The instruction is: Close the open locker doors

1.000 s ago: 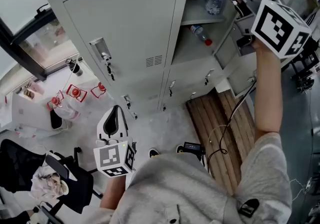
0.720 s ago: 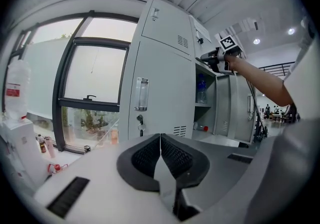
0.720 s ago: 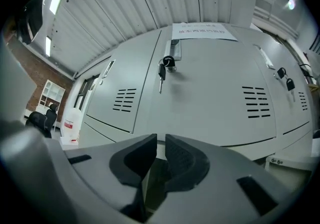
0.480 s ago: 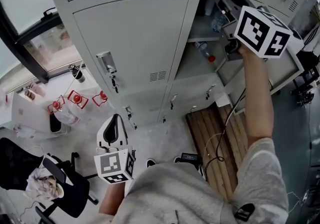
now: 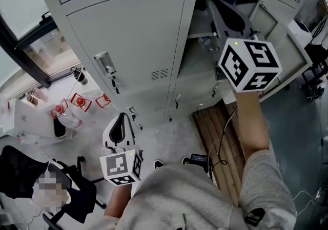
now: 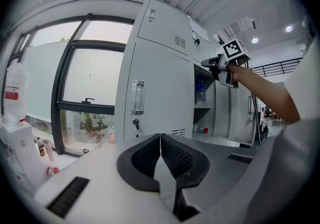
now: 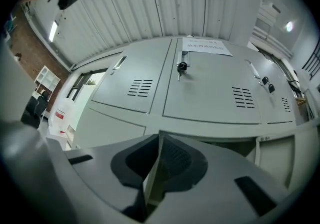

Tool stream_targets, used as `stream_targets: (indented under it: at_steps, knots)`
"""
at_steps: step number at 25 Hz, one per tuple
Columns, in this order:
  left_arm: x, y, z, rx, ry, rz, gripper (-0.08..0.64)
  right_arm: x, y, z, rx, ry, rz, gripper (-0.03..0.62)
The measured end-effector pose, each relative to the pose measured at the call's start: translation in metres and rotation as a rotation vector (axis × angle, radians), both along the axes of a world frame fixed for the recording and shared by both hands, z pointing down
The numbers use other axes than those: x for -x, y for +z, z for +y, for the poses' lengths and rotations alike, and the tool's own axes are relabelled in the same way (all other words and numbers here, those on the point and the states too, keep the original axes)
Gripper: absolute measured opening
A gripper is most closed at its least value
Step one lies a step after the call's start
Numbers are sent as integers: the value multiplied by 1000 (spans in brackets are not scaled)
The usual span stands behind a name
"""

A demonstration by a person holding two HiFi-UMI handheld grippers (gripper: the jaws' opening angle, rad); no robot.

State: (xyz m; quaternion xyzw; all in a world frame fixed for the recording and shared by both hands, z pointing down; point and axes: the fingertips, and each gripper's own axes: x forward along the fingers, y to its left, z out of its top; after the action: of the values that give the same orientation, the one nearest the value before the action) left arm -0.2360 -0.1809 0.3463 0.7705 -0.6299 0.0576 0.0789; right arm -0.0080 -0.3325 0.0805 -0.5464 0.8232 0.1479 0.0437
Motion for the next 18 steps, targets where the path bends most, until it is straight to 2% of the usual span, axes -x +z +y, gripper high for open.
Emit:
stream_targets:
  at_steps: [3, 12, 15, 18]
  knots:
    - [-12, -1, -2, -10, 39, -1, 11, 11, 49, 30, 30, 1, 19, 49]
    - [-40, 7, 6, -24, 138, 13, 11, 50, 208, 126, 231, -14, 74, 49]
    - [-46, 12, 9, -23, 162, 15, 11, 53, 252, 146, 337, -1, 59, 49]
    - [-54, 21, 9, 6, 194, -13, 9, 52, 271, 159, 399, -2, 19, 49]
